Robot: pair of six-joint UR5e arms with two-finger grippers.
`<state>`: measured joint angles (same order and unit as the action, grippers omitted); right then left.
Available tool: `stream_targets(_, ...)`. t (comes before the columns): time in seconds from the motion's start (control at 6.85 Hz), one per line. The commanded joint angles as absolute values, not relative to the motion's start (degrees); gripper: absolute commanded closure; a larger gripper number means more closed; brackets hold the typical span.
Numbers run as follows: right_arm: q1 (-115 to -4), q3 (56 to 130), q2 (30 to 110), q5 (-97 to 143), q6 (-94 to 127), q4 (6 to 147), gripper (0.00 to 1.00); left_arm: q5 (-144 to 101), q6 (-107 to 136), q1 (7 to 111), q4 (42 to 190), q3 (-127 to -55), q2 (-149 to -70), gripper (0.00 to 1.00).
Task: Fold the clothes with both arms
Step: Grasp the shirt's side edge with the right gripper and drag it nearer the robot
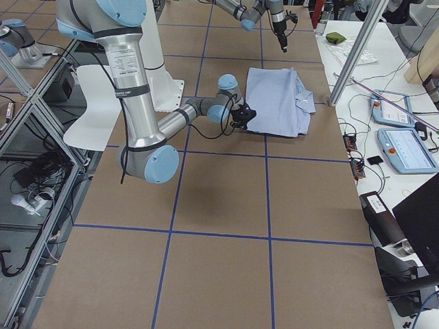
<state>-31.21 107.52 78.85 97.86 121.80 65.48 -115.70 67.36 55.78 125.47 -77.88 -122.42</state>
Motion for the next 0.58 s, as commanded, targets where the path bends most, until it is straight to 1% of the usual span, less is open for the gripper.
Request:
stream_targets(0.0, -21.1, 120.1, 88.9, 98.4, 121.8, 66.0, 1.00, -115.9, 67.9, 55.1, 123.0, -85.0, -119.0, 0.47)
stream_targets(0.15, -17.9, 125.5, 92.9, 102.7, 121.8, 66.0, 1.00, -116.0, 67.9, 54.8, 122.3, -88.0, -117.2, 0.47)
stream_targets(0.29, -17.5, 127.8, 93.7, 112.5, 121.8, 66.0, 1.00, -116.3, 68.0, 54.1, 122.3, -89.1, -116.4, 0.47)
stream_targets(0.44, -16.6, 128.2, 93.6, 120.4, 121.9, 65.8, 1.00, -117.8, 69.6, 52.8, 122.2, -89.9, -116.4, 0.46)
